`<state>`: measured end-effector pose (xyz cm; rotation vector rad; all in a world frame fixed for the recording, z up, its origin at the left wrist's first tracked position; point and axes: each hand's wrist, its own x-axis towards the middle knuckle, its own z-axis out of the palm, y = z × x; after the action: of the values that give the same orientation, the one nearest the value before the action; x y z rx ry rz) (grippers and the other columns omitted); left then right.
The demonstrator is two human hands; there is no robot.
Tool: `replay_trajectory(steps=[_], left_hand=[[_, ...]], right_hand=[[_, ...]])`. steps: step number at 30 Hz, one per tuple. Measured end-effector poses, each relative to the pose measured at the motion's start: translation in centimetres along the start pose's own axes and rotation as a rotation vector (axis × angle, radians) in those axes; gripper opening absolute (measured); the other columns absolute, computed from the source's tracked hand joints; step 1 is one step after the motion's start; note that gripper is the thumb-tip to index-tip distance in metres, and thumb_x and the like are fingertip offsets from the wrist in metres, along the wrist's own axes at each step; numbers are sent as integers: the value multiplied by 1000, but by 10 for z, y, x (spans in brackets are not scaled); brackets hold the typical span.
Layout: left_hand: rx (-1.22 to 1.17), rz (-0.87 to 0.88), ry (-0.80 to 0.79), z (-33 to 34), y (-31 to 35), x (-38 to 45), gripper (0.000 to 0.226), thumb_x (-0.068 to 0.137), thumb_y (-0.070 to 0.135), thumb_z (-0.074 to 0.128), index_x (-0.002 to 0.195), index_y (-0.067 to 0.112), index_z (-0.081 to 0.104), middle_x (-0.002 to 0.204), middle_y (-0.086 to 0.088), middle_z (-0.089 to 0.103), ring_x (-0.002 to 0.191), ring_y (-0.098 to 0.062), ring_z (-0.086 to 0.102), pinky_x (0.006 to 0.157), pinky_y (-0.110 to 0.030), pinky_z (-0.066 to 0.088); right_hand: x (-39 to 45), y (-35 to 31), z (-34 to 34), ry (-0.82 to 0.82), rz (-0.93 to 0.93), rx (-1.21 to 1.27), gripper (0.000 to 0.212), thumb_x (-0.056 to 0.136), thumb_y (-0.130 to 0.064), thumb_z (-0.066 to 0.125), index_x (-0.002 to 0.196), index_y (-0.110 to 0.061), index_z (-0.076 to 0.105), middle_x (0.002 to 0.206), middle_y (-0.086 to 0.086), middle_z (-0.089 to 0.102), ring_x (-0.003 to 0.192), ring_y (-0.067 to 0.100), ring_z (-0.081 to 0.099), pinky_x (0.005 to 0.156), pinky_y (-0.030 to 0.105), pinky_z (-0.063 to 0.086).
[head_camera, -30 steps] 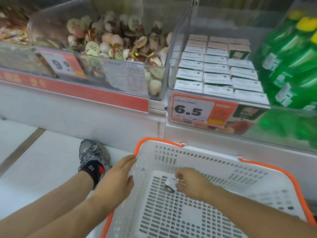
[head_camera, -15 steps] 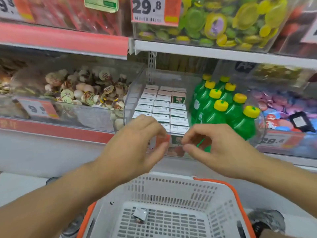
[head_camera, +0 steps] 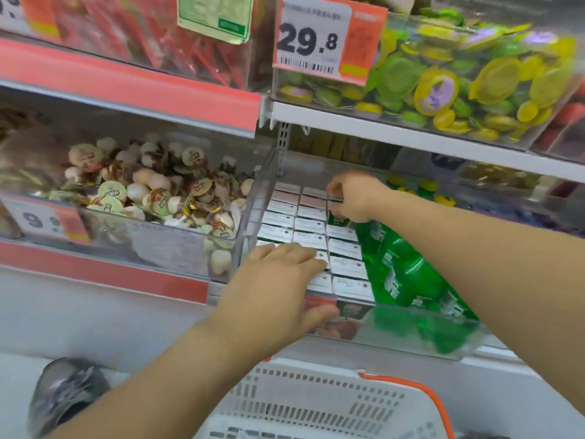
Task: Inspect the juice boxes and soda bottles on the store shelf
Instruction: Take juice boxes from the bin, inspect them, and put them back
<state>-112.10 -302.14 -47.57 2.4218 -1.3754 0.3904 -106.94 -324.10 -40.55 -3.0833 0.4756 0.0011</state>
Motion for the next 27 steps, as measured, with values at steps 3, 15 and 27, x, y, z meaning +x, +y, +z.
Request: replay_trajectory(steps=[3, 15, 27], left_hand=[[11, -4, 35, 3, 0, -1, 62, 75, 74, 41, 109, 32, 70, 113, 13, 71, 105, -10, 66, 86, -32, 53], [36, 6, 57, 4, 3, -2, 63, 78, 73, 43, 115, 31, 70, 120, 11, 70, 112, -12, 65, 91, -34, 52], [-446, -114, 413, -28, 31, -11, 54, 87, 59, 55, 133, 31, 47, 125, 18, 52, 119, 4, 46, 98, -12, 36]], right_hand=[[17, 7, 3, -74, 36, -55, 48, 87, -9, 74, 133, -13, 59, 130, 9, 63, 113, 28, 61, 90, 30, 49], [-10, 10, -8, -51, -37, -189, 39, 91, -21, 70, 124, -6, 56, 120, 14, 61, 97, 27, 56, 76, 30, 41], [-164, 11, -29, 536, -385, 239, 37, 92, -12, 68, 126, -14, 53, 119, 2, 58, 106, 15, 54, 89, 25, 43]])
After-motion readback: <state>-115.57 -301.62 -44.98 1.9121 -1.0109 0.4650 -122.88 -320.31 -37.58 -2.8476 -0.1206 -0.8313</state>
